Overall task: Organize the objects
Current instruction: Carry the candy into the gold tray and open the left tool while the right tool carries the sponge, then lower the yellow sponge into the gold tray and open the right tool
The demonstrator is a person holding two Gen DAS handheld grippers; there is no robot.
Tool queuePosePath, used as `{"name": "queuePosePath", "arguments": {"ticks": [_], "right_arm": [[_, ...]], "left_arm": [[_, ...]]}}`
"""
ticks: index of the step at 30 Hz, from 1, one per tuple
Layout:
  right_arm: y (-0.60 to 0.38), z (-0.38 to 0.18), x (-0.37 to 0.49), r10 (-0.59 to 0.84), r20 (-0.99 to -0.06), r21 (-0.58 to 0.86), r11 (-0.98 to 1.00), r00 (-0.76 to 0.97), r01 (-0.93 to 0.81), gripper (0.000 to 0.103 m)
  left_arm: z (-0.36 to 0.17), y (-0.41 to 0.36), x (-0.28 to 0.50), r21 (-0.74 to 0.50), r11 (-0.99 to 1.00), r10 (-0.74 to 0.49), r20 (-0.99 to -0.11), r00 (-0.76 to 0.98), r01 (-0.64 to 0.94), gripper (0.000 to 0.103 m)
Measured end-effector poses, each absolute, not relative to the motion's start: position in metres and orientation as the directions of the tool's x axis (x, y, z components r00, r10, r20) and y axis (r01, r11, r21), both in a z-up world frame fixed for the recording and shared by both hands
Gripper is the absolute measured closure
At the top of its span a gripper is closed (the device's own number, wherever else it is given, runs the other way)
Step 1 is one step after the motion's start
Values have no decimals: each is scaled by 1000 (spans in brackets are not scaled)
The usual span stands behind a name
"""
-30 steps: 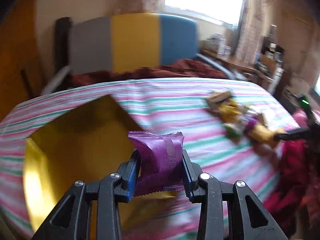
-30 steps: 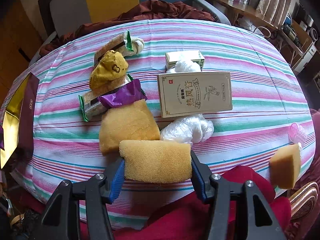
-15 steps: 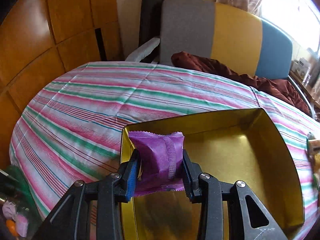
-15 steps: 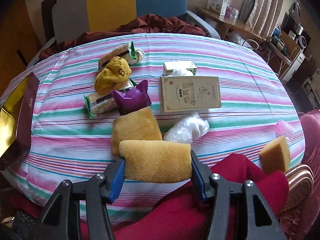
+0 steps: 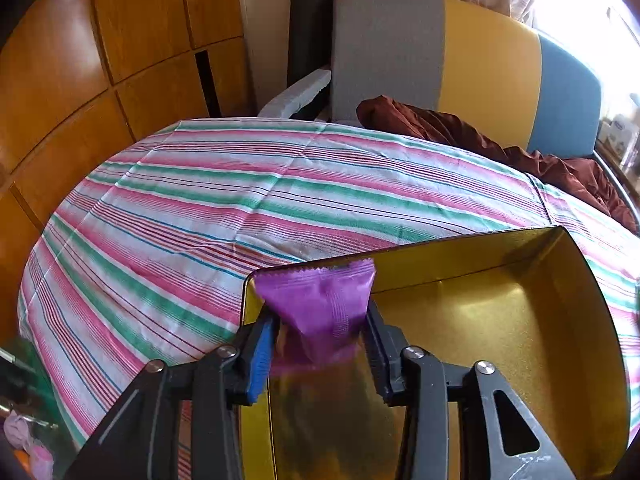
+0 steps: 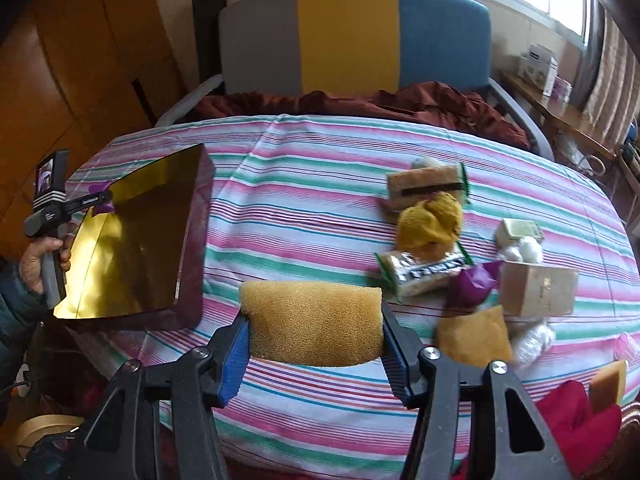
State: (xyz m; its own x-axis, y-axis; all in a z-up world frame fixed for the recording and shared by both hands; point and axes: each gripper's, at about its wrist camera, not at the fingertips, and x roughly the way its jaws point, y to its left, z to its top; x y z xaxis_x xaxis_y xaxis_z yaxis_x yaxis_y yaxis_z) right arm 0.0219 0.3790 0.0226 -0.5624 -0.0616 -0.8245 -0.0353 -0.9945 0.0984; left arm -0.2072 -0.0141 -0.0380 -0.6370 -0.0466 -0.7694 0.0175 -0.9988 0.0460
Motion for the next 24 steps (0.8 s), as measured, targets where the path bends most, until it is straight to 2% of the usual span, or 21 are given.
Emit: {"name": "queuePosePath", "arguments": {"ticks": [1, 2, 11, 15, 17, 24], "right_arm": [[370, 22, 17, -78, -823, 106, -994, -562, -17, 45], [362, 21, 12, -95, -821, 115, -993, -563, 1, 45], [309, 23, -16, -201, -793, 163, -980, -575, 118, 45], [284, 22, -27, -259, -779, 191, -965, -570, 178, 45], [269, 21, -32, -293, -773, 207, -955, -563, 213, 45], [218, 6, -49, -382, -767, 254, -918, -515, 303, 45]], "left_arm": [[-38, -14, -207, 50, -999, -46, -768, -639, 13, 47], [-37, -15, -206, 56, -998, -53, -762, -645, 15, 37], [-14, -23, -167, 9, -999, -32, -713, -701, 37, 36], [-5, -21, -136, -9, -1000, -11, -700, -714, 23, 31], [-1, -19, -122, -7, -1000, -10, -696, -718, 20, 28], [15, -19, -81, 28, -999, -45, -663, -748, 35, 27]]}}
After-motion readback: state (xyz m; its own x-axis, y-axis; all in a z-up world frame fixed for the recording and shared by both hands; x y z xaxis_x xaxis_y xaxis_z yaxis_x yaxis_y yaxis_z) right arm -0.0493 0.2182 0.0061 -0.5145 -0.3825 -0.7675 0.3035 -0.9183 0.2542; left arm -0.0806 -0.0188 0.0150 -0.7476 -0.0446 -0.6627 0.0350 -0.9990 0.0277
